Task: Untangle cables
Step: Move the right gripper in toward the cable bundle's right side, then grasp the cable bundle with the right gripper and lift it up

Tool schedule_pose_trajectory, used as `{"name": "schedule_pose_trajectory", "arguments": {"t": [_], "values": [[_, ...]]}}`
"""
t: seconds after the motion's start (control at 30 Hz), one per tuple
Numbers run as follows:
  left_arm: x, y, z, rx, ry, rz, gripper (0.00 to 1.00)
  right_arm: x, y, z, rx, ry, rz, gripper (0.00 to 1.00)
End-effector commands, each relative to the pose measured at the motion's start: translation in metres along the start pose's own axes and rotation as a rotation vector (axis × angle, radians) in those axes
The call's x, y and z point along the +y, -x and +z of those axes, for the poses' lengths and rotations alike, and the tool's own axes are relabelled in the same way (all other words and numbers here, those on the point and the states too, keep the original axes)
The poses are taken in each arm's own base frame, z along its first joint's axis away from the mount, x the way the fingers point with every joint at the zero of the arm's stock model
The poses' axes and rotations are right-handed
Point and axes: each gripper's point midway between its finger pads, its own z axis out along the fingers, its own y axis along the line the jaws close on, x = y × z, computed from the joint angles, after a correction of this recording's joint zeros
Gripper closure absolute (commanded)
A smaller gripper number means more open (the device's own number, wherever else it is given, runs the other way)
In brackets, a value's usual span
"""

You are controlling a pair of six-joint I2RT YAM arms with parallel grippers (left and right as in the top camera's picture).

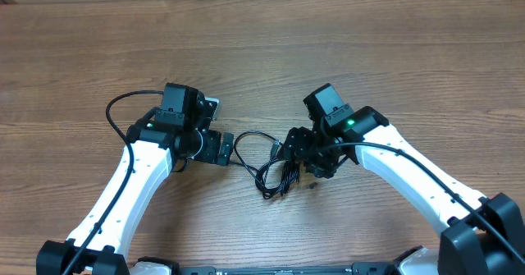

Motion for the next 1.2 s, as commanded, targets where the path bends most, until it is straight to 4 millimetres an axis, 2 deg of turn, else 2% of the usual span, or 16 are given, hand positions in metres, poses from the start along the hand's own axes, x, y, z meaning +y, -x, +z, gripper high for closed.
{"name": "schedule_pose_trajectory", "arguments": {"t": [0.0, 0.2, 0.3, 0.33, 0.5, 0.63, 0.77, 0.9, 0.97, 1.17], "values": [[-0.005, 0.008, -0.003, -0.019, -0.021, 0.014, 0.00, -0.006, 0.001, 0.005, -0.003, -0.022, 0.010, 0.30], [-0.005, 0.008, -0.003, -0.019, -0.023, 0.014, 0.01, -0.022, 0.005, 0.022, 0.012, -0.101, 0.024, 0.32], [-0.005, 0.008, -0.003, -0.019, -0.023, 0.014, 0.00, -0.029, 0.004, 0.031, 0.036, -0.130, 0.037, 0.38], [-0.005, 0.008, -0.003, -0.019, -0.023, 0.014, 0.00, -0.031, 0.003, 0.036, 0.049, -0.143, 0.041, 0.45], [-0.005, 0.008, -0.003, -0.019, -0.023, 0.014, 0.00, -0.029, -0.002, 0.041, 0.061, -0.148, 0.025, 0.63], [-0.005, 0.008, -0.003, -0.019, -0.023, 0.014, 0.00, -0.027, -0.005, 0.041, 0.069, -0.145, 0.019, 0.96], [-0.005, 0.007, -0.003, -0.015, -0.024, 0.013, 0.00, -0.012, -0.009, 0.042, 0.113, -0.064, -0.015, 0.96], [-0.010, -0.002, -0.004, 0.021, -0.055, 0.048, 0.00, 0.002, -0.001, 0.034, 0.119, 0.018, -0.079, 0.96], [-0.022, -0.005, -0.005, 0.030, -0.121, 0.102, 0.01, 0.009, 0.009, 0.025, 0.092, 0.051, -0.132, 0.96], [-0.080, -0.009, -0.025, -0.029, -0.480, 0.320, 0.00, 0.046, 0.031, -0.016, -0.011, 0.220, -0.366, 0.96]]}}
